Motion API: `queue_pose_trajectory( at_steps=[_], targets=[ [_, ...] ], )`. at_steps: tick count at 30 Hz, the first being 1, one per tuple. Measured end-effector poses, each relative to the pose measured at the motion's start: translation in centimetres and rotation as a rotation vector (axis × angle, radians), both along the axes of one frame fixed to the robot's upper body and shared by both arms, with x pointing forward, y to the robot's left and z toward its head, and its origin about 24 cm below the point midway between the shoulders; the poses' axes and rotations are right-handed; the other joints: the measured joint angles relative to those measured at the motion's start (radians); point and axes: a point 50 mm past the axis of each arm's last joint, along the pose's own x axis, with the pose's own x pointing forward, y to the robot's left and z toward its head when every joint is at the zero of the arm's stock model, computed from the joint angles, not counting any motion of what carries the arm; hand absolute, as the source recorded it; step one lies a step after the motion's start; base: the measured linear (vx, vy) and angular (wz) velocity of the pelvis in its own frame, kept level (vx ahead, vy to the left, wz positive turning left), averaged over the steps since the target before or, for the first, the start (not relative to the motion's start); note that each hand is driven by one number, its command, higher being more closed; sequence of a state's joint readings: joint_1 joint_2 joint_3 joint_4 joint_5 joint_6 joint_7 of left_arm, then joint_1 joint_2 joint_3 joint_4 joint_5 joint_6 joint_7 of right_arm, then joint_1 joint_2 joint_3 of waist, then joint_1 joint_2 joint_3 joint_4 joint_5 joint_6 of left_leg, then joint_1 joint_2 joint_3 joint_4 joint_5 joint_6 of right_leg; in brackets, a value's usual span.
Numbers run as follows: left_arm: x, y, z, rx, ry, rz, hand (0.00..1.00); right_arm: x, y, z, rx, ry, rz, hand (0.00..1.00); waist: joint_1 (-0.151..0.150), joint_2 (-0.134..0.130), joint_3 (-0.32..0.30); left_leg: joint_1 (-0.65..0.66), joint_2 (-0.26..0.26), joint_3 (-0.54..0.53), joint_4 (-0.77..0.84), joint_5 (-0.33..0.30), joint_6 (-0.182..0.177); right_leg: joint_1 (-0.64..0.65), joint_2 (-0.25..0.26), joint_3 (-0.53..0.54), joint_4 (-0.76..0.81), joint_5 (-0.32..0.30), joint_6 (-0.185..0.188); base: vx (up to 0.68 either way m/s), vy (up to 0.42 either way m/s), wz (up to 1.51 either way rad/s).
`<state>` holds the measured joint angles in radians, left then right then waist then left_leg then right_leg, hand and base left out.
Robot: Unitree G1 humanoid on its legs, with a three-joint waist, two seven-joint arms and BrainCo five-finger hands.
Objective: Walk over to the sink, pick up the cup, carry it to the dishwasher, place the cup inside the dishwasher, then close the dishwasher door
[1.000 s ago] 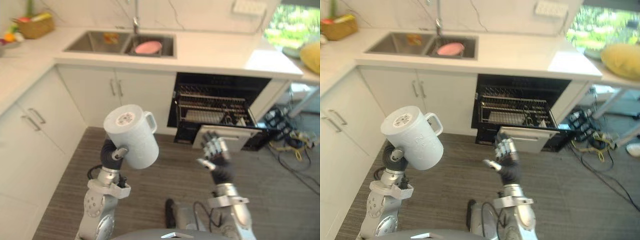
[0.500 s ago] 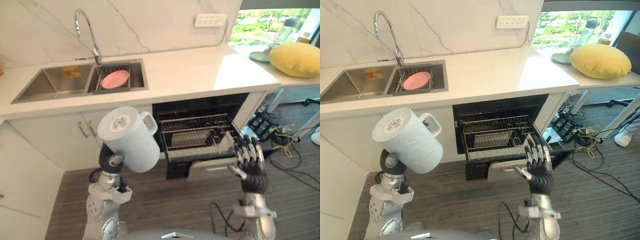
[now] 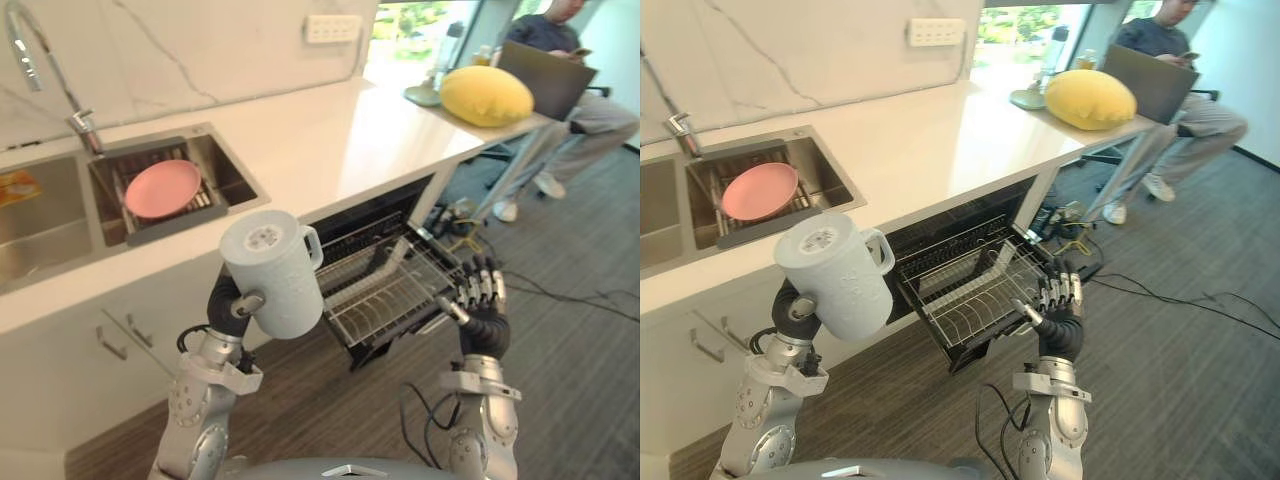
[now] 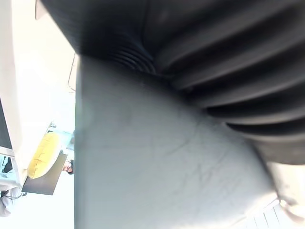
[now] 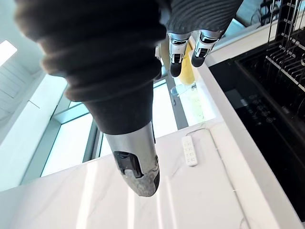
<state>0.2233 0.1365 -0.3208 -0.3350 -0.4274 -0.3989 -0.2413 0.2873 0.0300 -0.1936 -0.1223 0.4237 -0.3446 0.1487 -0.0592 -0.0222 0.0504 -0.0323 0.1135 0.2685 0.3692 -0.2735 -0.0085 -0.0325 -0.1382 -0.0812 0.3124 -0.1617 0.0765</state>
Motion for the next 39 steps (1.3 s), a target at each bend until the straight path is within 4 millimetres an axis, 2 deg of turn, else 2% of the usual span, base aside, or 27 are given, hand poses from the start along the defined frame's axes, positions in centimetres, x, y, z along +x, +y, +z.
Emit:
queue_pose_trajectory(
  at_steps=[2,3,5,6,8,11,12,15,17,19,20,21,23,24,25,26,27,29,30,34,39],
  targets=[
    [0.2,-0.2,-0.2,0.013,0.016,-0.016,1.0,0.3,-0.2,0.2,0.01,-0.002,-0.037,0.0,0.003,0.013,-0.005,-0.004,-0.01,0.01,-0.015,0.003,0.005,0.02,-0.005,-0.01,-0.089,0.042,0.028,0.01,0.064,-0.38],
    [0.2,-0.4,-0.3,0.017,0.02,-0.019,1.0,0.4,-0.3,0.3,0.011,-0.001,-0.043,0.0,0.003,0.022,-0.006,-0.003,-0.011,0.015,-0.027,0.008,0.007,0.024,-0.003,-0.008,-0.118,0.06,0.029,-0.03,0.055,-0.43],
    [0.2,-1.0,-0.3,0.019,0.031,-0.03,1.0,0.7,-0.4,0.5,0.0,-0.007,-0.043,0.0,0.004,0.053,-0.006,0.007,-0.012,0.041,-0.079,0.032,0.009,0.029,0.01,0.02,-0.207,0.141,0.03,-0.05,0.062,-0.53],
    [0.2,-1.2,-0.2,0.016,0.032,-0.034,1.0,0.8,-0.3,0.7,-0.004,-0.01,-0.035,0.0,0.004,0.058,-0.004,0.013,-0.01,0.048,-0.09,0.037,0.009,0.029,0.016,0.027,-0.22,0.161,0.028,-0.07,0.059,-0.7],
    [0.3,-1.8,0.0,0.028,0.024,-0.038,1.0,1.6,0.6,1.3,-0.002,-0.04,0.014,0.0,0.008,0.054,0.0,0.05,0.004,0.099,-0.112,0.041,0.008,0.024,0.035,0.046,-0.235,0.206,0.024,-0.1,0.031,-0.89],
    [0.8,-1.8,0.6,0.058,-0.003,0.005,1.0,2.6,2.2,2.2,0.006,-0.086,0.091,0.0,0.012,0.031,0.014,0.065,0.006,0.146,-0.11,0.03,0.009,0.028,0.039,0.047,-0.275,0.242,0.022,-0.12,0.002,-0.63],
    [1.0,-1.7,0.7,0.063,-0.009,0.038,1.0,2.9,2.8,2.4,0.008,-0.093,0.119,0.0,0.022,0.023,0.018,0.065,0.003,0.162,-0.109,0.022,0.003,0.029,0.036,0.043,-0.296,0.255,0.021,-0.15,-0.009,-0.53],
    [1.5,-0.4,0.9,0.062,-0.001,0.155,1.0,3.4,4.0,2.6,0.004,-0.097,0.193,0.0,0.034,0.027,0.023,0.071,-0.005,0.17,-0.108,0.022,0.002,0.033,0.031,0.037,-0.306,0.257,0.024,-0.1,-0.017,-0.22],
    [1.8,0.8,1.0,0.059,0.003,0.247,1.0,3.9,4.1,3.0,-0.013,-0.104,0.224,0.0,0.035,0.034,0.027,0.071,-0.004,0.168,-0.099,0.02,-0.001,0.042,0.03,0.036,-0.304,0.242,0.03,-0.04,-0.037,0.03],
    [2.0,1.6,1.1,0.051,0.006,0.33,1.0,4.6,3.9,4.0,-0.046,-0.141,0.238,0.0,0.037,0.054,0.038,0.046,0.025,0.16,-0.016,-0.015,-0.007,0.046,0.038,0.029,-0.293,0.204,0.045,0.02,-0.072,0.04],
    [2.1,1.7,1.1,0.042,0.014,0.351,1.0,4.9,3.8,4.4,-0.061,-0.151,0.245,0.0,0.036,0.076,0.045,0.034,0.051,0.153,0.026,-0.03,-0.012,0.048,0.055,0.019,-0.28,0.194,0.036,0.02,-0.067,0.03],
    [2.1,1.8,1.1,0.047,0.013,0.366,1.0,4.9,3.7,4.5,-0.062,-0.152,0.248,0.0,0.036,0.083,0.048,0.031,0.064,0.149,0.046,-0.036,-0.019,0.051,0.059,0.016,-0.272,0.185,0.032,0.04,-0.027,0.1],
    [2.2,1.8,0.7,0.05,0.033,0.412,1.0,5.1,3.6,4.7,-0.063,-0.141,0.267,0.0,0.036,0.092,0.057,-0.021,0.101,0.072,0.203,-0.031,-0.037,0.076,0.08,0.013,-0.265,0.169,0.022,0.08,-0.049,0.07],
    [2.3,1.9,0.6,0.048,0.038,0.424,1.0,5.1,3.7,4.9,-0.059,-0.146,0.271,0.0,0.038,0.092,0.06,-0.035,0.102,0.05,0.232,-0.022,-0.053,0.084,0.079,0.016,-0.266,0.169,0.018,0.08,-0.038,-0.04],
    [2.3,2.0,0.6,0.046,0.041,0.436,1.0,5.0,3.8,5.5,-0.056,-0.168,0.276,0.0,0.043,0.073,0.075,-0.045,0.087,0.01,0.225,-0.022,-0.075,0.096,0.061,0.017,-0.268,0.167,0.017,0.06,0.029,-0.09],
    [2.2,2.0,0.5,0.049,0.041,0.439,1.0,4.9,3.7,6.0,-0.059,-0.191,0.275,0.0,0.042,0.077,0.074,-0.022,0.052,-0.024,0.089,-0.007,-0.074,0.1,0.048,0.019,-0.271,0.169,0.021,0.03,0.066,-0.07],
    [2.2,1.9,0.5,0.051,0.04,0.44,1.0,4.9,3.5,6.2,-0.063,-0.195,0.269,0.0,0.041,0.082,0.073,-0.01,0.037,-0.031,0.021,0.022,-0.047,0.102,0.043,0.019,-0.274,0.169,0.024,0.02,0.087,-0.05],
    [2.1,1.8,0.5,0.041,0.041,0.45,1.0,4.1,3.4,5.8,-0.044,-0.18,0.261,0.0,0.037,0.059,0.064,0.042,-0.043,-0.023,-0.112,0.099,-0.018,0.11,-0.01,0.014,-0.301,0.181,0.044,0.03,0.067,0.2],
    [2.1,1.8,0.5,0.041,0.034,0.454,1.0,4.1,3.5,5.8,-0.043,-0.18,0.263,0.0,0.037,0.059,0.066,0.043,-0.051,-0.024,-0.111,0.104,-0.013,0.108,-0.017,0.013,-0.308,0.187,0.053,0.01,0.072,0.23],
    [2.1,1.7,0.6,0.054,0.026,0.46,1.0,4.3,4.1,5.8,-0.012,-0.186,0.271,0.0,0.068,0.028,0.101,0.035,-0.063,-0.026,-0.093,0.099,-0.003,0.12,-0.024,0.013,-0.336,0.21,0.056,-0.05,0.054,0.0],
    [2.5,1.2,1.4,0.068,-0.021,0.457,1.0,4.5,4.3,6.1,-0.009,-0.202,0.275,0.0,0.064,0.022,0.101,0.043,-0.078,-0.016,-0.101,0.084,0.004,0.116,-0.041,0.014,-0.34,0.199,0.051,-0.07,0.039,-0.06]
  ],
)
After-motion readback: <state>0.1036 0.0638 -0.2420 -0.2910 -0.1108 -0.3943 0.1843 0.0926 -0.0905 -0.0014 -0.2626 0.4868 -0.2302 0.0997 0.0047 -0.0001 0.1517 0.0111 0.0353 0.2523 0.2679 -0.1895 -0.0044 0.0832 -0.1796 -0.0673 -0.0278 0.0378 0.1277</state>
